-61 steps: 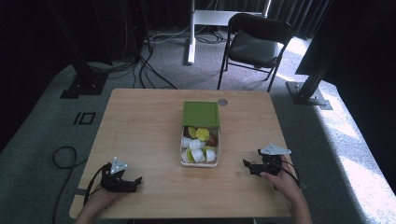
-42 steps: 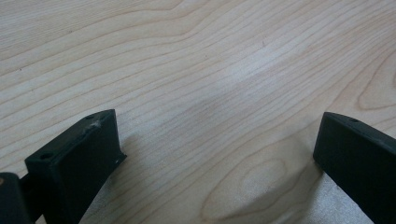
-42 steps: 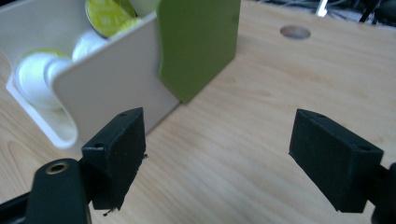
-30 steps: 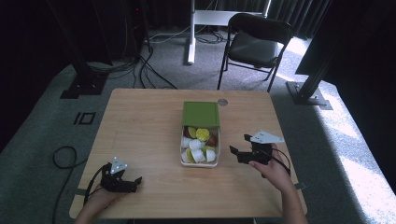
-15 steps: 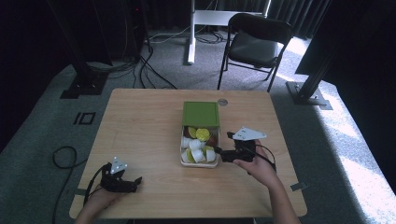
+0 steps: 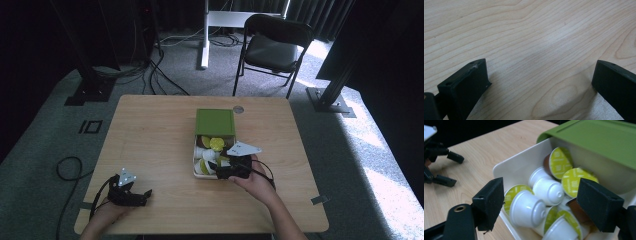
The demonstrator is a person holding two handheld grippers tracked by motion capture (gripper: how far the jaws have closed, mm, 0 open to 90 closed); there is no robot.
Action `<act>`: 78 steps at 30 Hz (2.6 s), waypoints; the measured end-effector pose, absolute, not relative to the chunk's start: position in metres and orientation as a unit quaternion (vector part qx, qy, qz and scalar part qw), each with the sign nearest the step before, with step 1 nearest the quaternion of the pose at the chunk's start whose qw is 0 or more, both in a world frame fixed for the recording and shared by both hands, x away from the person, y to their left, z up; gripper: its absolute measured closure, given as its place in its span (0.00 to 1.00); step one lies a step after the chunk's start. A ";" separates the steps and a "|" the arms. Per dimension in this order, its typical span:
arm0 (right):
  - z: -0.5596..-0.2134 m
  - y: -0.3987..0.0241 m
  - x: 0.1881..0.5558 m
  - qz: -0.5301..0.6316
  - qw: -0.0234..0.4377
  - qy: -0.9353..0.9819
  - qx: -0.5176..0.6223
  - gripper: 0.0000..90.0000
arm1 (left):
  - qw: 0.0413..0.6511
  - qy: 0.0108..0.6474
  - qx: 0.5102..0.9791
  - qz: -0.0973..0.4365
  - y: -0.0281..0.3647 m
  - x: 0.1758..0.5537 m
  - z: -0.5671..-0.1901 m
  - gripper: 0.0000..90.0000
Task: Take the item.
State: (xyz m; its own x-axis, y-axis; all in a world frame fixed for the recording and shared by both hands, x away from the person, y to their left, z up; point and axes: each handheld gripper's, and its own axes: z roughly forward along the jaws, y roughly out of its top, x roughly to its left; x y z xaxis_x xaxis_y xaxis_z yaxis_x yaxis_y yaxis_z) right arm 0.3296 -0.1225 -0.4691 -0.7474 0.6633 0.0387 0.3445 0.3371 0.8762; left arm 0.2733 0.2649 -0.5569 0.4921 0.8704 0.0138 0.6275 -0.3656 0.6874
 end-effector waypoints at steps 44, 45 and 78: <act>-0.509 -0.082 0.321 0.397 0.225 0.817 0.352 0.54 | 0.316 0.466 0.804 0.192 0.265 0.273 -0.557 0.02; -0.508 -0.082 0.320 0.399 0.225 0.817 0.350 0.54 | 0.315 0.465 0.805 0.192 0.265 0.273 -0.557 0.02; -0.446 -0.124 0.335 0.483 0.257 0.759 0.352 0.54 | 0.316 0.465 0.804 0.192 0.265 0.273 -0.557 0.02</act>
